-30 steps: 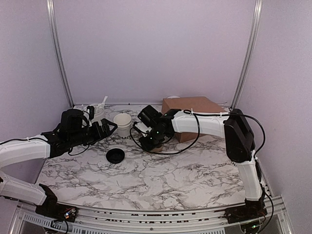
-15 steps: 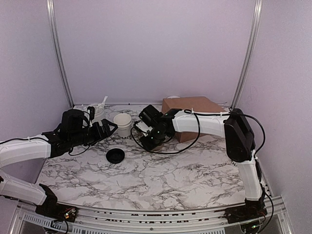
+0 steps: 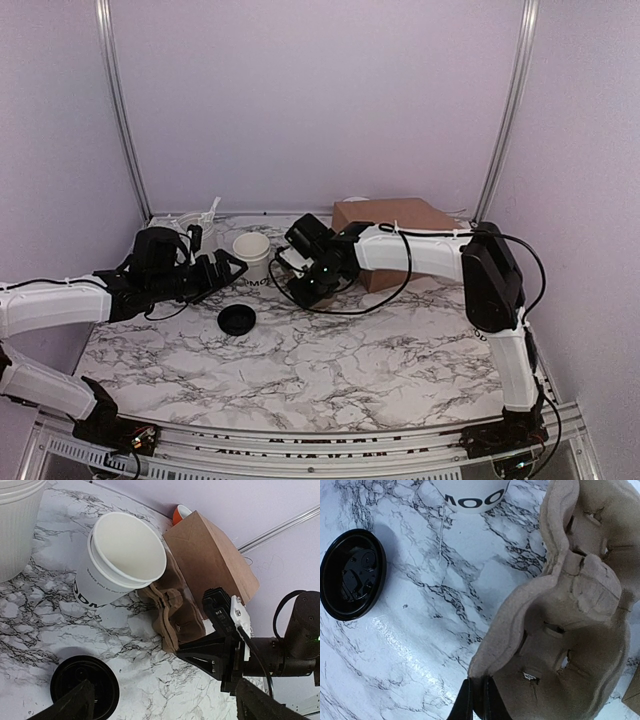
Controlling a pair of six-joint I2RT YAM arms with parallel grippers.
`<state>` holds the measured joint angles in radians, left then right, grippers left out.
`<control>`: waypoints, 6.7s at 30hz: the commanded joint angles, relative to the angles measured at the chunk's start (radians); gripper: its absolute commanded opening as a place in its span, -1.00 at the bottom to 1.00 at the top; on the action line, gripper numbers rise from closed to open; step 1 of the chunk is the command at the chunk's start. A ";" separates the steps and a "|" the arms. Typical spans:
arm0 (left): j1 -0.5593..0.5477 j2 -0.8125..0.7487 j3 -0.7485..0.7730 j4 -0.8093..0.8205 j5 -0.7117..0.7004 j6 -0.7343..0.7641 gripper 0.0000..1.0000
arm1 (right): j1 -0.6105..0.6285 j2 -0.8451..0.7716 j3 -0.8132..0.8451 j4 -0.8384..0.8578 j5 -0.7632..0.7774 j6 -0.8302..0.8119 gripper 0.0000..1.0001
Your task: Pack the takeout coffee
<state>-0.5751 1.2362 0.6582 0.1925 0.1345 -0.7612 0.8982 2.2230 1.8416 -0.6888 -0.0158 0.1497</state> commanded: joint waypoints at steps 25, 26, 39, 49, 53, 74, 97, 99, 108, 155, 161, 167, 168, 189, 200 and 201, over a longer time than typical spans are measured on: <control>-0.173 0.282 0.083 0.090 0.105 -0.069 0.93 | 0.031 -0.218 -0.231 0.064 -0.142 0.148 -1.00; -0.178 0.293 0.098 0.091 0.104 -0.073 0.90 | 0.033 -0.224 -0.241 0.070 -0.151 0.151 -1.00; -0.201 0.419 0.148 0.139 0.104 -0.130 0.67 | 0.034 -0.279 -0.328 0.110 -0.176 0.179 -1.00; -0.204 0.480 0.178 0.182 0.122 -0.150 0.64 | 0.035 -0.290 -0.340 0.113 -0.174 0.176 -1.00; -0.204 0.500 0.191 0.186 0.126 -0.151 0.63 | 0.034 -0.290 -0.341 0.115 -0.172 0.178 -1.00; -0.204 0.505 0.167 0.196 0.129 -0.151 0.61 | 0.034 -0.281 -0.350 0.120 -0.169 0.181 -0.73; -0.190 0.454 0.114 0.196 0.098 -0.178 0.57 | 0.067 -0.194 -0.264 0.037 -0.029 0.017 -0.40; -0.188 0.452 0.112 0.197 0.098 -0.178 0.57 | 0.067 -0.184 -0.252 0.035 -0.030 0.013 -0.43; -0.181 0.447 0.097 0.197 0.106 -0.176 0.56 | 0.067 -0.170 -0.221 0.030 -0.026 0.022 -0.68; -0.181 0.466 0.111 0.199 0.128 -0.167 0.55 | 0.061 -0.173 -0.181 0.019 -0.032 0.060 -0.88; -0.181 0.478 0.132 0.200 0.130 -0.166 0.54 | 0.061 -0.189 -0.190 0.021 -0.052 0.067 -0.89; -0.181 0.494 0.148 0.203 0.134 -0.167 0.54 | 0.058 -0.218 -0.220 0.031 -0.067 0.078 -0.89; -0.181 0.496 0.150 0.203 0.135 -0.168 0.54 | 0.056 -0.221 -0.224 0.033 -0.072 0.080 -0.89; -0.195 0.524 0.167 0.206 0.135 -0.170 0.45 | 0.041 -0.271 -0.284 0.079 -0.129 0.105 -0.88; -0.197 0.541 0.177 0.206 0.137 -0.168 0.44 | 0.038 -0.284 -0.290 0.088 -0.143 0.107 -0.88; -0.197 0.542 0.176 0.206 0.136 -0.168 0.44 | 0.036 -0.285 -0.292 0.090 -0.145 0.108 -0.88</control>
<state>-0.7670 1.7569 0.8055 0.3893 0.2626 -0.9363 0.9421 1.9923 1.5517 -0.6285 -0.1345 0.2401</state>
